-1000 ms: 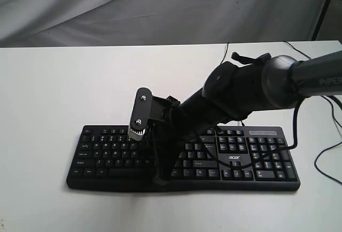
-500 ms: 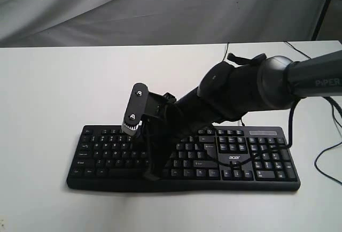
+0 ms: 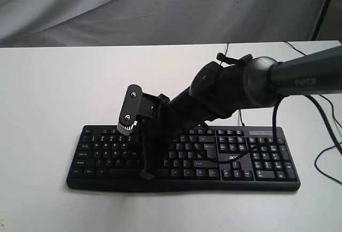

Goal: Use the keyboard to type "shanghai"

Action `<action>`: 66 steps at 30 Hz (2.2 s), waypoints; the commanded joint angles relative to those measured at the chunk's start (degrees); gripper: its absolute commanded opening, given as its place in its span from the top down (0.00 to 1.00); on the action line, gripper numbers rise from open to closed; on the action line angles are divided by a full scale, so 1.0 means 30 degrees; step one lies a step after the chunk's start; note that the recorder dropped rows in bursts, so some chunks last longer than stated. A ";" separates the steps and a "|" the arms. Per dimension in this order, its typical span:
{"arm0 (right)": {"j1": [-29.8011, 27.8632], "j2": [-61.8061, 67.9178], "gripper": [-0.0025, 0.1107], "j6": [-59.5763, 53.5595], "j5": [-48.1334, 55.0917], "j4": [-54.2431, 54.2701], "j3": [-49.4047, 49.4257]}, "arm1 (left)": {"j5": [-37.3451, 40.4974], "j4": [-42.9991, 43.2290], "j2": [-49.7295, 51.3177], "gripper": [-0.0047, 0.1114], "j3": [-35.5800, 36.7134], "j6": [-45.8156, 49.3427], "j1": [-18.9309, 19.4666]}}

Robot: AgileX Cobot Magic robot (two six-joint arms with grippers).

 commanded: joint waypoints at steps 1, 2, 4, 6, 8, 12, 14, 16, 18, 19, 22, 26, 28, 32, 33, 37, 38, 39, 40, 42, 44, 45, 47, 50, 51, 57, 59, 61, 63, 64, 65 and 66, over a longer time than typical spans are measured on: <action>-0.0030 0.0087 0.98 -0.0349 -0.0003 0.0195 -0.0162 | -0.0100 -0.0010 0.0060 0.95 0.0098 -0.0052 -0.0073; -0.0030 0.0147 0.98 -0.0547 -0.0110 0.0401 -0.0162 | -0.0100 -0.0010 0.0060 0.95 0.0098 -0.0052 -0.0073; -0.0030 0.0268 0.98 -0.0762 -0.0110 0.0606 -0.0162 | -0.0100 -0.0010 0.0060 0.95 0.0098 -0.0052 -0.0073; -0.0030 0.0306 0.98 -0.0863 -0.0110 0.0653 -0.0162 | -0.0100 -0.0010 0.0060 0.95 0.0098 -0.0052 -0.0073; -0.0030 0.0306 0.98 -0.0863 -0.0110 0.0653 -0.0162 | -0.0100 -0.0010 0.0060 0.95 0.0098 -0.0052 -0.0073; -0.0030 0.0307 0.98 -0.1462 -0.0110 0.1359 -0.0162 | -0.0100 -0.0010 0.0060 0.95 0.0098 -0.0052 -0.0073; -0.0030 0.0307 0.98 -0.1462 -0.0110 0.1359 -0.0162 | -0.0100 -0.0010 0.0060 0.95 0.0098 -0.0052 -0.0073; -0.0030 0.0307 0.98 -0.1462 -0.0110 0.1359 -0.0162 | -0.0100 -0.0010 0.0060 0.95 0.0098 -0.0052 -0.0073; -0.0030 0.0307 0.98 -0.1462 -0.0110 0.1359 -0.0162 | -0.0100 -0.0010 0.0060 0.95 0.0098 -0.0052 -0.0073; -0.0030 0.0307 0.98 -0.1462 -0.0110 0.1359 -0.0162 | -0.0100 -0.0010 0.0060 0.95 0.0098 -0.0052 -0.0073; -0.0030 0.0307 0.98 -0.1462 -0.0110 0.1359 -0.0162 | -0.0100 -0.0010 0.0060 0.95 0.0098 -0.0052 -0.0073; -0.0030 0.0307 0.98 -0.1462 -0.0110 0.1359 -0.0162 | -0.0100 -0.0010 0.0060 0.95 0.0098 -0.0052 -0.0073; -0.0030 0.0307 0.98 -0.1462 -0.0110 0.1359 -0.0162 | -0.0100 -0.0010 0.0060 0.95 0.0098 -0.0052 -0.0073; -0.0030 0.0577 0.98 -0.1462 -0.0145 0.1398 -0.0162 | -0.0100 -0.0010 0.0060 0.95 0.0098 -0.0052 -0.0073; -0.0030 0.0725 0.98 -0.1508 -0.0202 0.1395 -0.0162 | -0.0100 -0.0010 0.0060 0.95 0.0098 -0.0052 -0.0073; -0.0030 0.0840 0.98 -0.1634 -0.0279 0.1395 -0.0162 | -0.0100 -0.0010 0.0060 0.95 0.0098 -0.0052 -0.0073; -0.0030 0.0916 0.98 -0.1679 -0.0279 0.1395 -0.0162 | -0.0100 -0.0010 0.0060 0.95 0.0098 -0.0052 -0.0073; -0.0030 0.1033 0.98 -0.1677 -0.0330 0.1395 -0.0162 | -0.0100 -0.0010 0.0060 0.95 0.0098 -0.0052 -0.0073; -0.0030 0.1033 0.98 -0.1677 -0.0330 0.1395 -0.0162 | -0.0100 -0.0010 0.0060 0.95 0.0098 -0.0052 -0.0073; -0.0030 0.0858 0.98 -0.1677 -0.0330 0.1395 -0.0162 | -0.0100 -0.0010 0.0060 0.95 0.0098 -0.0052 -0.0073; -0.0030 0.0262 0.98 -0.1677 -0.0139 0.1288 -0.0162 | -0.0100 -0.0010 0.0060 0.95 0.0098 -0.0052 -0.0073; -0.0030 -0.0028 0.98 -0.1535 -0.0084 0.1135 -0.0162 | -0.0100 -0.0010 0.0060 0.95 0.0098 -0.0052 -0.0073; -0.0030 -0.0365 0.98 -0.1456 0.0208 0.1043 -0.0162 | -0.0100 -0.0010 0.0060 0.95 0.0098 -0.0052 -0.0073; -0.0030 -0.0526 0.98 -0.1410 0.0332 0.1043 -0.0128 | -0.0100 -0.0010 0.0060 0.95 0.0098 -0.0052 -0.0073; -0.0030 -0.0526 0.98 -0.1410 0.0332 0.1043 -0.0128 | -0.0100 -0.0010 0.0060 0.95 0.0098 -0.0052 -0.0073; -0.0030 -0.0526 0.98 -0.1245 0.0343 0.0954 -0.0128 | -0.0100 -0.0010 0.0060 0.95 0.0098 -0.0052 -0.0073; -0.0030 -0.0526 0.98 -0.0966 0.0343 0.0550 -0.0128 | -0.0100 -0.0010 0.0060 0.95 0.0098 -0.0052 -0.0073; -0.0030 -0.0571 0.98 -0.0887 0.0376 0.0237 -0.0128 | -0.0100 -0.0010 0.0060 0.95 0.0098 -0.0052 -0.0073; -0.0030 -0.0571 0.98 -0.0892 0.0560 0.0234 -0.0128 | -0.0100 -0.0010 0.0060 0.95 0.0098 -0.0052 -0.0073; -0.0030 -0.0571 0.98 -0.0892 0.0560 0.0234 -0.0128 | -0.0100 -0.0010 0.0060 0.95 0.0098 -0.0052 -0.0073; -0.0030 -0.0571 0.98 -0.0892 0.0560 0.0234 -0.0128 | -0.0100 -0.0010 0.0060 0.95 0.0098 -0.0052 -0.0073; -0.0030 -0.0571 0.98 -0.0892 0.0560 0.0234 -0.0128 | -0.0100 -0.0010 0.0060 0.95 0.0098 -0.0052 -0.0073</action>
